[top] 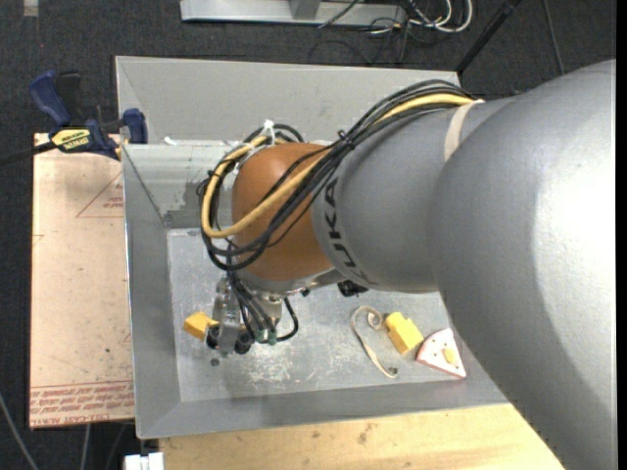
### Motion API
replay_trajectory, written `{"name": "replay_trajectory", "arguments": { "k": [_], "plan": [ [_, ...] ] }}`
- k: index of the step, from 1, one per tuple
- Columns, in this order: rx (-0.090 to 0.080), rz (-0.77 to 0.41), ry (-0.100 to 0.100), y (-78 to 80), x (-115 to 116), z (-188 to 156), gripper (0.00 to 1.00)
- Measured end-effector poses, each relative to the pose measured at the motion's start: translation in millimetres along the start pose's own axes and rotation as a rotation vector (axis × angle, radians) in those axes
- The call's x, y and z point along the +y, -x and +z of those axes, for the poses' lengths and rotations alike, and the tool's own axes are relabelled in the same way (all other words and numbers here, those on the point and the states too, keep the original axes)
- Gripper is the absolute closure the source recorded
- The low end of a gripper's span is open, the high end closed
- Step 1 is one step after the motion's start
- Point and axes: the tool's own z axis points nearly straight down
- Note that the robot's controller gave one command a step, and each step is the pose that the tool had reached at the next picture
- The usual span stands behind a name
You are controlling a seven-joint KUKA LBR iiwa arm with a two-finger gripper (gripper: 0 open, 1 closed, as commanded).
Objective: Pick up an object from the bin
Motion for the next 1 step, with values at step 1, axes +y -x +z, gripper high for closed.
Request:
{"name": "replay_trajectory", "arguments": {
  "k": [1],
  "plan": [
    [0.004, -0.006, -0.002, 1.1, 1.3, 14.4, 1.00]
  ]
}}
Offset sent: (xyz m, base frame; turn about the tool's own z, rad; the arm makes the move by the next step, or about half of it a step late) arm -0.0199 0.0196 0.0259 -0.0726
